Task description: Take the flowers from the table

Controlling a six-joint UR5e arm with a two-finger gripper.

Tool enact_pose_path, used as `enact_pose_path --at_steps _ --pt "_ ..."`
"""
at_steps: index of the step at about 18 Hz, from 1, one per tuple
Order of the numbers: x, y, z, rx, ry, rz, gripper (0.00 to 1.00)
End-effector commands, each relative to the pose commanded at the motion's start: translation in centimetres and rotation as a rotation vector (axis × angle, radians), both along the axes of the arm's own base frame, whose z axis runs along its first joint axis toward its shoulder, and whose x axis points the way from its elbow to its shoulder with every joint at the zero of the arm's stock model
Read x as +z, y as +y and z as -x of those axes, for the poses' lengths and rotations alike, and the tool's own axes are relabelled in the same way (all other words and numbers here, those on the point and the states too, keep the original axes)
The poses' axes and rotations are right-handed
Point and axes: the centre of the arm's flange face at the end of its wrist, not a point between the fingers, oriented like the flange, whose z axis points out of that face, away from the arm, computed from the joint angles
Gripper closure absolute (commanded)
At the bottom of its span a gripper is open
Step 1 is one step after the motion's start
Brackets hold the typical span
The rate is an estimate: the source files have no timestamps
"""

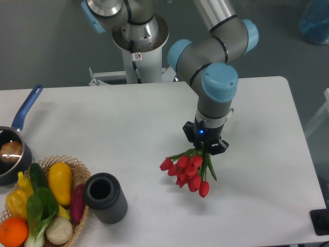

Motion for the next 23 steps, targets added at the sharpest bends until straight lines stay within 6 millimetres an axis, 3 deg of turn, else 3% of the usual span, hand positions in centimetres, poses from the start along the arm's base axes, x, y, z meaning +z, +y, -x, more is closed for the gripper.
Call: enact_pose_path --at_steps 5,9,12,18,23 --pt "4.0 0.5 1.5 0.003 0.032 -0.095 0.71" --pt "7.2 -1.9 2.9 0.032 0.018 -0.217 0.71" --pt "8.4 -2.8 3.8 0.040 -0.028 -0.324 0.71" --pt "10.0 -5.0 4.8 0.069 -0.022 -0.375 0.71" --pt "10.6 -5.6 4.9 0.070 -0.042 -0.423 0.71"
